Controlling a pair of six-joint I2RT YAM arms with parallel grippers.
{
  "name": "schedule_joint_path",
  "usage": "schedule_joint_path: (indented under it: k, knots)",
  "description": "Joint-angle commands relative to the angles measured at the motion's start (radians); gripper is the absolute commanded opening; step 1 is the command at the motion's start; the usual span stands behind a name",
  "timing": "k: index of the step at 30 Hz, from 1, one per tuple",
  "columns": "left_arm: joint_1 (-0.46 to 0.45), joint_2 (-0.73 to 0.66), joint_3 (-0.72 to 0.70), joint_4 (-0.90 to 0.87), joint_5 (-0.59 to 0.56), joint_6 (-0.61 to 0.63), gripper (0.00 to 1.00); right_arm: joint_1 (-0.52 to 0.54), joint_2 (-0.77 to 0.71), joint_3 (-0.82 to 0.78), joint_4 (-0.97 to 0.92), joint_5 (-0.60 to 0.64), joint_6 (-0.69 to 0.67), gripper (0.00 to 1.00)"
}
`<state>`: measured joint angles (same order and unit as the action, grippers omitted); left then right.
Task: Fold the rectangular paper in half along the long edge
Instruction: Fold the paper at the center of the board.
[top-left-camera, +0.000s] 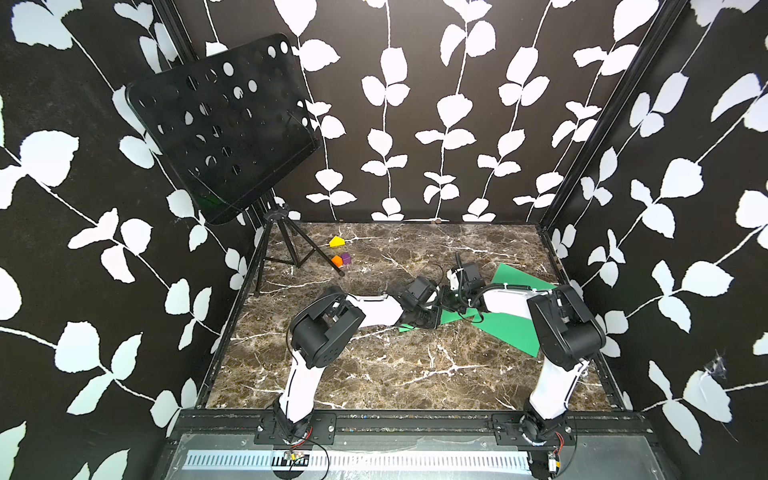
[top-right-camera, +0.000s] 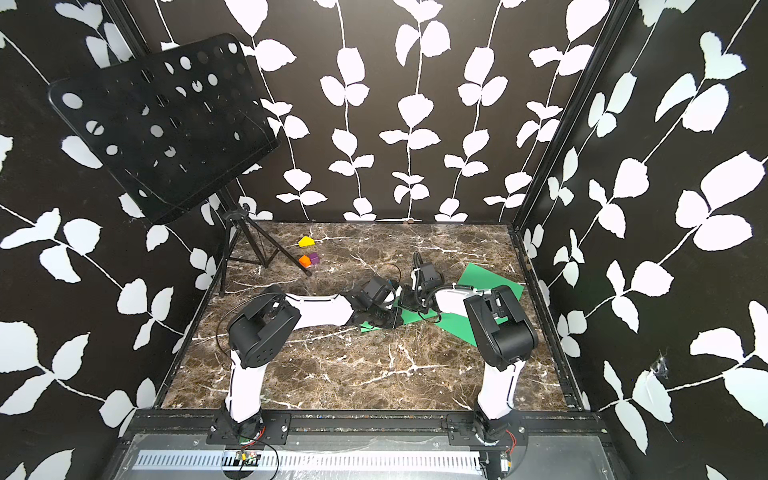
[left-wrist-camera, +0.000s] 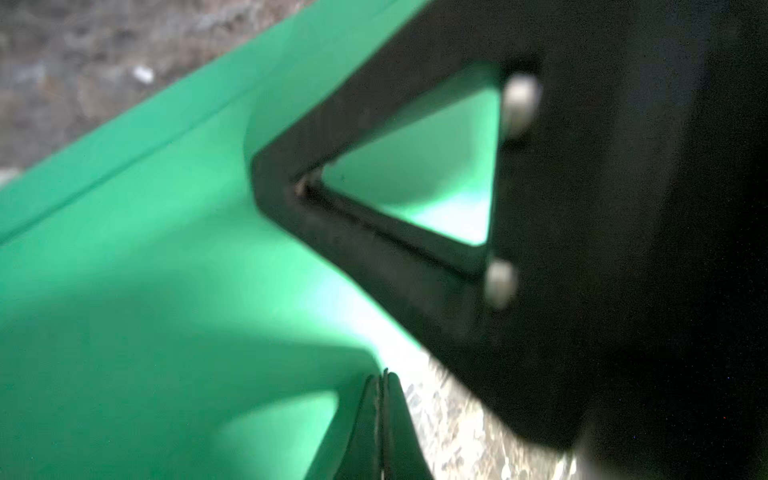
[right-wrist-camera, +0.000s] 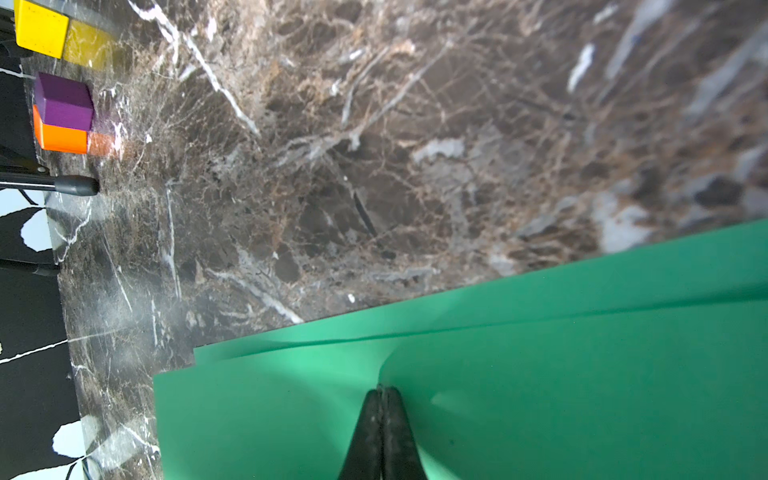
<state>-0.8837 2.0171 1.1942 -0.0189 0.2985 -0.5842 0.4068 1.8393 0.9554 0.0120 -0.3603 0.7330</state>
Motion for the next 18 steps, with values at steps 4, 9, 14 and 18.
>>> schedule_joint_path:
  k: [4, 9, 14, 18]
  knots:
    - [0.025, -0.057, -0.140, -0.115, -0.057, -0.015, 0.02, -0.024, 0.022, -0.024, -0.053, 0.046, -0.010, 0.02]
    - [0.054, -0.105, -0.204, -0.129, -0.079, -0.008, 0.02, -0.027, 0.024, -0.029, -0.050, 0.047, -0.014, 0.01]
    - [0.069, -0.141, -0.216, -0.114, -0.033, 0.026, 0.02, -0.026, 0.031, -0.031, -0.042, 0.034, -0.015, 0.01]
    - [0.067, -0.184, -0.236, 0.042, 0.109, -0.015, 0.03, -0.026, 0.034, -0.030, -0.037, 0.026, -0.012, 0.01]
